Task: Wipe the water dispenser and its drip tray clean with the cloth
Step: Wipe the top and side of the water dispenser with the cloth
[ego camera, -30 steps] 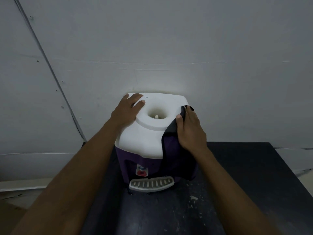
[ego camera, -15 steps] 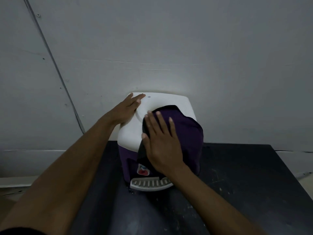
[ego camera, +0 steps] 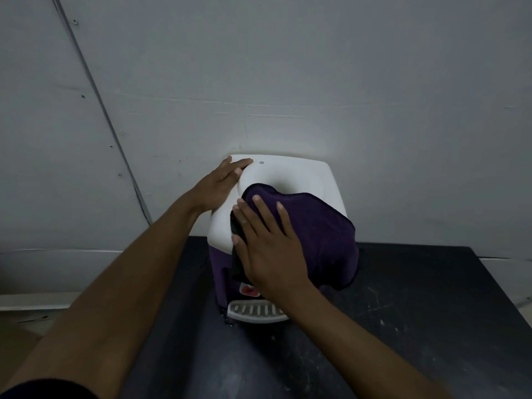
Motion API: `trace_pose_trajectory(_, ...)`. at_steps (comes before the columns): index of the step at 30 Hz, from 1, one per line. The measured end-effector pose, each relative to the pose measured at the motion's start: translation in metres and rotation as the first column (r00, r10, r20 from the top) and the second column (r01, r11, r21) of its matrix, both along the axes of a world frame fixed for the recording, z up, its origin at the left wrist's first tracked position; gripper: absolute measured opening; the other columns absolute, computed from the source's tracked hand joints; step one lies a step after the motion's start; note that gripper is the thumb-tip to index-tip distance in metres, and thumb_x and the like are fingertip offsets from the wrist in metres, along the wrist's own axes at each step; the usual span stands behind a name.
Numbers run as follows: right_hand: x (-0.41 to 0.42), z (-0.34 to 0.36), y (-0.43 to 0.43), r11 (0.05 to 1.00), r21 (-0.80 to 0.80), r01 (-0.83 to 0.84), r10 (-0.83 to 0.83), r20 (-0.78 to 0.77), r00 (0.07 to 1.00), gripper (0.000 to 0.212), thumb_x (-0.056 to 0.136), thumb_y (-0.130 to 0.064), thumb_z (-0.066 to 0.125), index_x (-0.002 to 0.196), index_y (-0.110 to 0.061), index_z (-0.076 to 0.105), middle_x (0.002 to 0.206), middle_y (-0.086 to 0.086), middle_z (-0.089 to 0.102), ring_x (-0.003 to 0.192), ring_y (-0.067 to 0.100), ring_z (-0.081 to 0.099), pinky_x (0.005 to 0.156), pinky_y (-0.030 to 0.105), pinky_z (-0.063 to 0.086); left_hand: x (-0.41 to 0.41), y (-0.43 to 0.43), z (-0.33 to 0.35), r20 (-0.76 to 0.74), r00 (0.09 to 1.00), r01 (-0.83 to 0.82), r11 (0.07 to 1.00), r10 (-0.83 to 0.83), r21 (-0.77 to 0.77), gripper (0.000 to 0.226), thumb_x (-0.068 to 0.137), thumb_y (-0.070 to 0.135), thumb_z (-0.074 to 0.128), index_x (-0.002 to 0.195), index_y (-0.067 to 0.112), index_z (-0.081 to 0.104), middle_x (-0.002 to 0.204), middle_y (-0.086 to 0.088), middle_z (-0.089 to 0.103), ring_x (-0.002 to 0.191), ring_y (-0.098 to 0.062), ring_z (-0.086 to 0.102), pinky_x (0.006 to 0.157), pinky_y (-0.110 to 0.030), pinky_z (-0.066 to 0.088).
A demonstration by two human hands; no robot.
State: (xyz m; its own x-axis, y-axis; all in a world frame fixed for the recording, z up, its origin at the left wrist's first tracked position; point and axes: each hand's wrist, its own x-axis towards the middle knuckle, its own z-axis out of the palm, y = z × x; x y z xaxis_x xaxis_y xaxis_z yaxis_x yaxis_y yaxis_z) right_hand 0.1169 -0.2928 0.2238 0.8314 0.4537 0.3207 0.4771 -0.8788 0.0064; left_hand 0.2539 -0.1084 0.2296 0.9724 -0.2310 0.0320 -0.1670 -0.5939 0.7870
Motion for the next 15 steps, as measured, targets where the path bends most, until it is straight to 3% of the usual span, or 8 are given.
trace_pose_trajectory(5, 0.014, 0.003, 0.029, 0.999, -0.025, 0.020, -0.021, -0.028, 0.999, 0.061, 0.111, -0.045, 0.012, 0.163, -0.015, 0.024, 0.171, 0.000, 0.022, 0.160, 0.022, 0.006, 0.129, 0.049, 0.000, -0.003, 0.000, 0.003, 0.020, 1.000, 0.015, 1.000, -0.015, 0.007, 0.044, 0.109, 0.050, 0.024, 0.150, 0.050, 0.036, 0.168, 0.006, 0.016, 0.155, -0.008, 0.004, 0.123, -0.039, 0.011)
trace_pose_trajectory(9, 0.007, -0.001, 0.005, 0.998, -0.040, -0.051, 0.054, 0.056, 0.997, 0.057, 0.110, -0.049, 0.023, 0.159, -0.023, 0.037, 0.166, -0.006, 0.034, 0.158, 0.017, 0.021, 0.129, 0.047, 0.010, -0.003, -0.002, 0.004, 0.042, 0.999, 0.029, 0.999, -0.030, 0.026, 0.045, 0.110, 0.045, 0.022, 0.152, 0.044, 0.036, 0.162, 0.018, 0.024, 0.154, -0.005, 0.002, 0.121, -0.031, 0.009)
trace_pose_trajectory(15, -0.001, -0.011, -0.057, 0.956, 0.291, 0.033, -0.074, 0.131, 0.989, 0.047, 0.109, -0.041, 0.032, 0.154, -0.034, 0.046, 0.163, -0.015, 0.038, 0.154, 0.010, 0.028, 0.125, 0.039, 0.023, -0.005, -0.003, 0.004, 0.037, 0.999, 0.015, 0.999, -0.014, -0.040, 0.044, 0.110, 0.041, 0.027, 0.153, 0.037, 0.039, 0.152, 0.030, 0.027, 0.153, -0.002, 0.004, 0.115, -0.022, 0.007)
